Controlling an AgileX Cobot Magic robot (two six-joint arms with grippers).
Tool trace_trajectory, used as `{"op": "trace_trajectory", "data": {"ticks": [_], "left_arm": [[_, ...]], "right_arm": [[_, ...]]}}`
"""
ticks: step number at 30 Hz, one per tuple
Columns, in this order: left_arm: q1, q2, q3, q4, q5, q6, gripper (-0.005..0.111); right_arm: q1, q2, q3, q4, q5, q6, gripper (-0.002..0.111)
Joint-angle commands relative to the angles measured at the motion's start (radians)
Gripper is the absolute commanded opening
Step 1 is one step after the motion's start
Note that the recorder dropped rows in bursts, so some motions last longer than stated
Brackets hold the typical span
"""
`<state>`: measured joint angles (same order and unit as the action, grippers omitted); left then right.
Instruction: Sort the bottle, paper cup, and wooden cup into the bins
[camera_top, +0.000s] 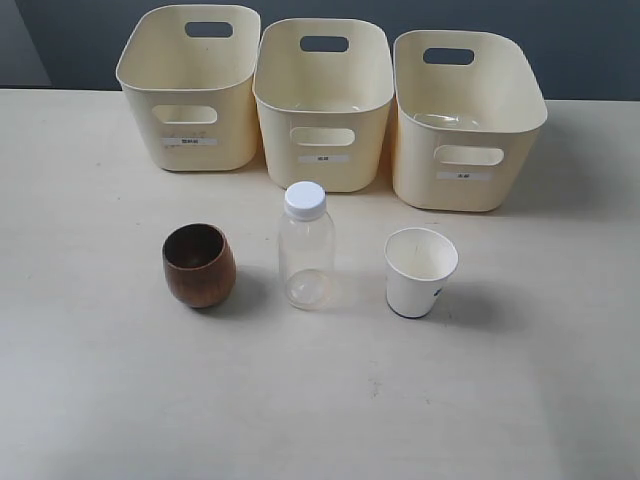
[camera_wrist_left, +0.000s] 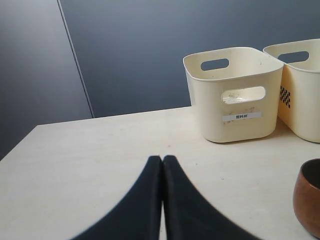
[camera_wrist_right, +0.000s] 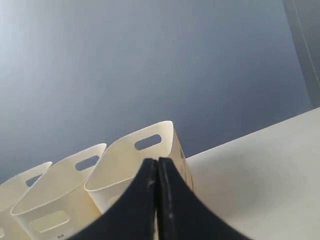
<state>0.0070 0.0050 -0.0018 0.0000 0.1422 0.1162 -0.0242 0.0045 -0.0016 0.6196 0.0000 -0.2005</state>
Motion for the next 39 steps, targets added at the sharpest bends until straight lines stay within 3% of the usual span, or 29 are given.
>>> {"op": "trace_trajectory", "data": {"ticks": [1, 5, 11, 17, 21, 26, 29, 33, 39], "left_arm": [[0.000, -0.005, 0.002, 0.000, -0.007, -0.002, 0.000], [0.000, -0.005, 0.002, 0.000, -0.007, -0.002, 0.000], [0.000, -0.005, 0.002, 0.000, -0.007, -0.002, 0.000], [0.000, -0.005, 0.002, 0.000, -0.007, -0.002, 0.000], [0.000, -0.005, 0.002, 0.000, -0.007, -0.002, 0.000], [0.000, -0.005, 0.002, 0.000, -0.007, -0.002, 0.000], [0.000, -0.005, 0.002, 0.000, -0.007, -0.002, 0.000], [0.000, -0.005, 0.002, 0.000, -0.007, -0.002, 0.000], [0.000, -0.005, 0.002, 0.000, -0.007, -0.002, 0.000]], "right_arm": [[-0.005, -0.005, 0.002, 0.099, -0.059, 0.024, -0.001], [-0.005, -0.005, -0.044, 0.059, -0.066, 0.024, -0.001], [-0.005, 0.008, -0.248, 0.023, -0.100, 0.024, -0.001], [-0.003, 0.279, -0.571, -0.203, 0.152, -0.007, -0.001], [0.025, 0.455, -0.733, -0.130, 0.301, -0.203, -0.001], [0.095, 0.675, -0.906, 0.264, 0.584, -0.778, -0.001], [0.137, 0.823, -0.996, 0.425, 0.799, -0.973, -0.001], [0.167, 0.987, -1.027, 0.189, 0.875, -0.969, -0.001], [0.276, 1.240, -1.033, 0.112, 0.956, -0.947, -0.001]]}}
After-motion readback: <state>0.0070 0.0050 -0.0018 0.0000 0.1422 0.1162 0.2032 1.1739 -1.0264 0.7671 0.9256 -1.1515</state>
